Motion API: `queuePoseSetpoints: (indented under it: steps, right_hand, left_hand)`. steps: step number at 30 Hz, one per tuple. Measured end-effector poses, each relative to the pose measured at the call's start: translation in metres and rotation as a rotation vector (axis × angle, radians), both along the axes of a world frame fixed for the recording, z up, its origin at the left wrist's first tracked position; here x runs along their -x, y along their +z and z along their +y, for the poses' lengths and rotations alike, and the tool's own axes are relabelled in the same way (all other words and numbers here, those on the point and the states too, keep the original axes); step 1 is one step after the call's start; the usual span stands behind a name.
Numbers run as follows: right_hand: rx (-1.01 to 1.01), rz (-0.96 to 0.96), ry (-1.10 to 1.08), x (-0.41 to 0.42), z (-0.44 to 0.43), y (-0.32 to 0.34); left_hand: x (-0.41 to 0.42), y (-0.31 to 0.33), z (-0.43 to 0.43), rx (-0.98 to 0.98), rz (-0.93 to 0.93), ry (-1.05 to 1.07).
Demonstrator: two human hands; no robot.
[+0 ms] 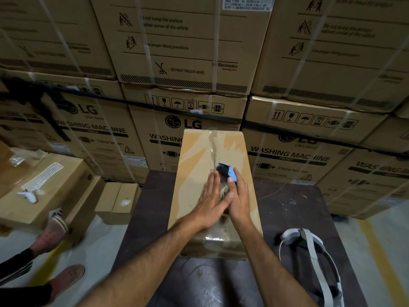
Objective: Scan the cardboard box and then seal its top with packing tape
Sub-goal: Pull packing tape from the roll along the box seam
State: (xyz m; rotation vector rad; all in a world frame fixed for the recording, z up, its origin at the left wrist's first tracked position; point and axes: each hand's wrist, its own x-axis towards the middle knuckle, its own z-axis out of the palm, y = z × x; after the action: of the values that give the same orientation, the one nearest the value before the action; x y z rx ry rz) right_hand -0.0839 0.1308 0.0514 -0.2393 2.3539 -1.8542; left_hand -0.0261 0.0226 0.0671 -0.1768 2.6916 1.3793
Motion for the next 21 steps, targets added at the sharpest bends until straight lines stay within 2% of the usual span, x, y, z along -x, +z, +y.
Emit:
queuePoseSetpoints:
  steps: [7, 12, 15, 21]
  right_hand:
    - [0.239, -0.128, 0.263, 0.015, -0.004, 0.014]
    - [0.358, -0.255, 0.345, 0.017, -0.001, 0.014]
    - [0.309, -0.242, 0.386, 0.022, 0.002, 0.010]
    - [0.080, 0.013, 0.353, 0.029, 0.008, 0.008]
  left_hand:
    - [-0.004, 0.008, 0.016, 0.015, -0.020, 0.143]
    - [-0.005, 0.009, 0.027, 0.055, -0.033, 0.182]
    - [-0.005, 0.005, 0.031, 0.110, -0.058, 0.182]
    - [-0.007, 0.002, 0.035, 0.217, -0.053, 0.163]
